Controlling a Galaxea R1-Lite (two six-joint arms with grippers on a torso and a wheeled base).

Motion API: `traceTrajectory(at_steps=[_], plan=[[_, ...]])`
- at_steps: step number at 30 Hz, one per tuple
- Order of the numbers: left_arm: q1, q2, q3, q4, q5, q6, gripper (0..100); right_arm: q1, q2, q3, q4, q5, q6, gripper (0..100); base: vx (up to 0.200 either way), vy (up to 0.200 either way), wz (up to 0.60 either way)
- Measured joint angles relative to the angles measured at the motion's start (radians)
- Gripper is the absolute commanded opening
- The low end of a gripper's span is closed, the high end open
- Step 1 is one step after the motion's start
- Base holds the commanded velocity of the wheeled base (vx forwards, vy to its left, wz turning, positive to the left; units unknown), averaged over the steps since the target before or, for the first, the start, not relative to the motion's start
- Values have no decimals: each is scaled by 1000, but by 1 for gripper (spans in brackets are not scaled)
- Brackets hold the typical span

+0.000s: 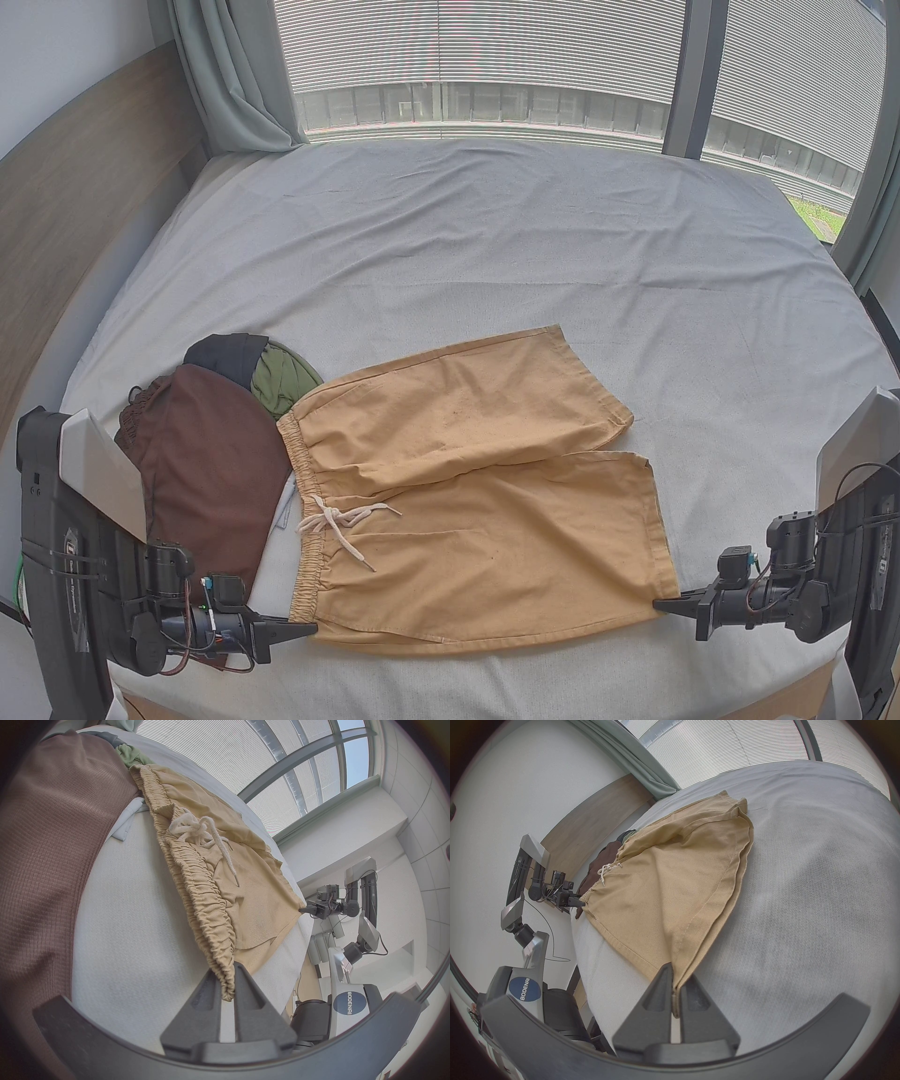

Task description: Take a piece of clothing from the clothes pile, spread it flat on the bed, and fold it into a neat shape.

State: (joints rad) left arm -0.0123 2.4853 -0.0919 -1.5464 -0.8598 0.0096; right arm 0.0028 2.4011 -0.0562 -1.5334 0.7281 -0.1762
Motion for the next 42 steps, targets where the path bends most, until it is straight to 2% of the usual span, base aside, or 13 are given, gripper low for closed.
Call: traceTrajectory(at_steps=[16,25,28,32,38,42], plan=[[16,32,63,0,-13,166,0,1,-45,39,35,4,-48,0,0,0,0],[20,16,64,1,-54,167,0,2,-92,37,26,32,-45,0,0,0,0],[16,-6,58,2,-57,135,0,2,-117,21,18,52,-12,0,0,0,0],[6,-50,37,2,-58,39,0,4,-161,0,0,61,72,0,0,0,0],[-12,-127,4,2,-58,-104,0,7,-225,-32,-5,65,145,0,0,0,0],[-23,-172,-27,1,-58,-154,0,17,-260,-55,-6,65,212,0,0,0,0]])
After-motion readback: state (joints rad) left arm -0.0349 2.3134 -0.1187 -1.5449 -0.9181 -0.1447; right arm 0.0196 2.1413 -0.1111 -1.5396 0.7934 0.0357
